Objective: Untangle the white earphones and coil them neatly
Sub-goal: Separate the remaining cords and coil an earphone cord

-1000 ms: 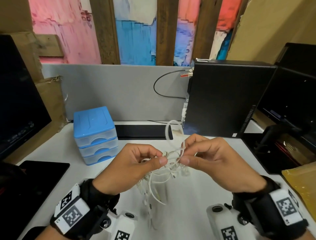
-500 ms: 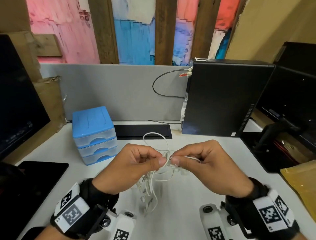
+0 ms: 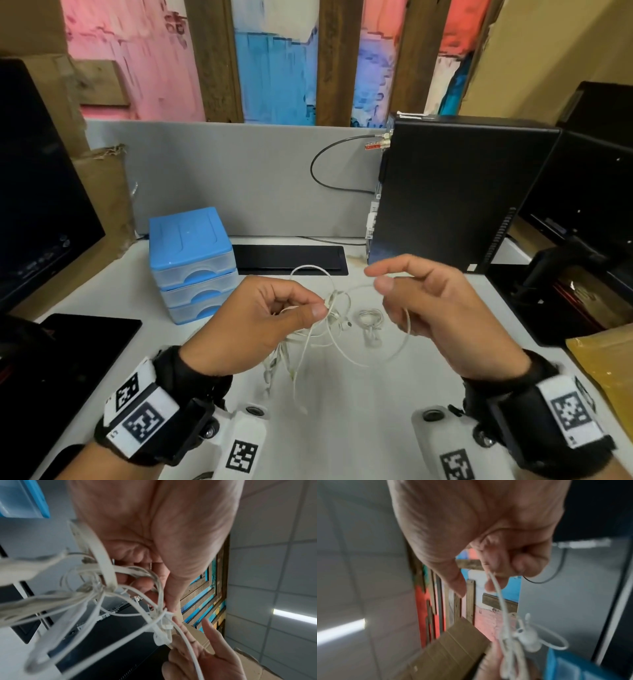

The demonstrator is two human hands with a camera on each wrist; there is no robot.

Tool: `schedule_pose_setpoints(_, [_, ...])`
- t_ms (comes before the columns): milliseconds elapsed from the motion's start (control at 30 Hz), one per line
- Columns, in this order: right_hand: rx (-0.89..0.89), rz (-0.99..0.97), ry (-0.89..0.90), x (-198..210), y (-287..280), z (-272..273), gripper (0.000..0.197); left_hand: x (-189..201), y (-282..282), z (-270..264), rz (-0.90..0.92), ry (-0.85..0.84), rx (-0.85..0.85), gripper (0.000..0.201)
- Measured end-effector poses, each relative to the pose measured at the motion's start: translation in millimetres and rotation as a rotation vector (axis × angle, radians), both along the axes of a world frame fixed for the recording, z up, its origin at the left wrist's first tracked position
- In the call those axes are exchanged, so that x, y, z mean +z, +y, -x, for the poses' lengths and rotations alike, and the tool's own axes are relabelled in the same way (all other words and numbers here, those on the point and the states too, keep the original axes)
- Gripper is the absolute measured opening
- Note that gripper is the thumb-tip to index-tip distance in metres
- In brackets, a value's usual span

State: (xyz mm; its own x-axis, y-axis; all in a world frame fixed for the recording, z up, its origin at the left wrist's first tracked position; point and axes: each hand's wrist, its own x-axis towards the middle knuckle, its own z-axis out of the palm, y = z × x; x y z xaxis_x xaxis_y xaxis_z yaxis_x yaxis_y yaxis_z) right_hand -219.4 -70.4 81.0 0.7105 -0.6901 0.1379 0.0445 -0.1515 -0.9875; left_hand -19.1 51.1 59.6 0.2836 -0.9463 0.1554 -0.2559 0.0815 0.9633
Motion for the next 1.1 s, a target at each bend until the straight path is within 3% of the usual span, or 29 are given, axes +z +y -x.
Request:
schedule_pose_setpoints(100, [-0.041, 0.268, 0.118, -12.0, -1.2, -3.3, 0.029, -0.1, 0.4, 2.9, 0.005, -0.063, -0.040, 0.016])
schedule_pose_setpoints(267, [-0.053, 0.527, 0.201, -18.4, -0.7, -4.2, 0.003, -0.3, 1.2, 7.1, 0.003, -0.099, -0.043, 0.015])
schedule_pose_setpoints(333, [-0.217, 0.597, 0.093, -16.0, -4.3, -4.0, 0.009, 0.2, 0.7, 7.0, -0.010, -0.071, -0.016, 0.016])
schedule_pose_setpoints(433, [-0.646, 0.571, -0.133, -9.7, -23.3, 1.5, 0.016, 0.9, 0.9, 2.4, -0.057, -0.065, -0.011, 0.017])
schedule_pose_setpoints(500, [-0.726, 0.507, -0.140, -6.5, -33.1, 7.5, 0.016, 3.0, 2.7, 1.0, -0.074, -0.084, -0.026, 0.017])
schedule_pose_setpoints(567, [-0.607, 0.506, -0.040, -6.1, -31.1, 11.5, 0.022, 5.3, 3.7, 1.2, -0.059, -0.105, -0.024, 0.015])
schedule_pose_setpoints(633, [-0.458, 0.631, 0.036, -5.7, -19.7, 10.4, 0.033, 5.8, 3.4, 1.4, -0.039, -0.109, -0.021, 0.015])
schedule_pose_setpoints(833, [-0.144, 1.000, 0.211, -14.0, 8.8, -6.8, 0.026, 3.9, 4.4, 4.6, 0.019, -0.109, -0.060, 0.013])
schedule_pose_setpoints(1000, [-0.006, 0.791, 0.260, -17.1, 11.5, -8.6, 0.009, 3.4, 4.0, 5.4, 0.054, -0.103, -0.064, 0.012])
schedule_pose_setpoints(1100, [-0.107, 0.767, 0.195, -15.8, 9.6, -8.1, 0.003, 3.7, 3.3, 6.1, 0.057, -0.108, -0.054, 0.013])
